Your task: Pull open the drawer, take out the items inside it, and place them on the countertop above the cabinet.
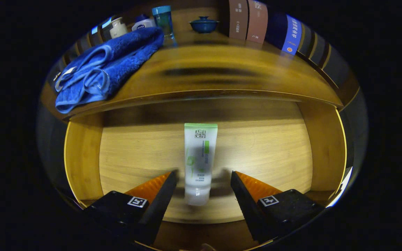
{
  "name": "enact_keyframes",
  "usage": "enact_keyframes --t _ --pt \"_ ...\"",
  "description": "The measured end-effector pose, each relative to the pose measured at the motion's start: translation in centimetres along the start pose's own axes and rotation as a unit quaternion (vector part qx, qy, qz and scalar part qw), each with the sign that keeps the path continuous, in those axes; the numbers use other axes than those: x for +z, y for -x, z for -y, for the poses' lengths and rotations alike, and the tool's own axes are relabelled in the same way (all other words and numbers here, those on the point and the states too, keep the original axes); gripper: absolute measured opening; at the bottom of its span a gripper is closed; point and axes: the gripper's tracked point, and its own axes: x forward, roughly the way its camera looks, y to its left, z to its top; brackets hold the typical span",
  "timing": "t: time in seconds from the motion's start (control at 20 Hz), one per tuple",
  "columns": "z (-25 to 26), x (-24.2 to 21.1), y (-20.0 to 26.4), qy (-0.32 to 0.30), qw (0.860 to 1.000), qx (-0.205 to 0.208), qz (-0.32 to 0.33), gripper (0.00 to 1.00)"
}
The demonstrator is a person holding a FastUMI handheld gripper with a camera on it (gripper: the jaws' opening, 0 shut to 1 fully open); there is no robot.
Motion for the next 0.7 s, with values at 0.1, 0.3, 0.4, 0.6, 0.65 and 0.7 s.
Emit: enact_keyframes --t 0.1,0.3,0.4,0.6,0.65,0.7 --pt "-0.2 -0.4 -0.6 -0.002 1.0 0.002 -0.013 1.0" --pt "-0.2 -0.7 -1.7 0.006 0.999 0.0 -0.032 0.95" --pt "-0.4 -1.0 -1.7 0.013 0.999 -0.001 -0.037 0.87" --pt "-0.5 -0.8 -1.9 0.016 0.999 0.005 -0.028 0.62" --pt "-0.5 -0.8 -1.9 0.019 0.999 0.005 -0.027 0.52" --pt "-0.5 -0.4 -1.6 0.018 1.0 0.008 -0.023 0.52"
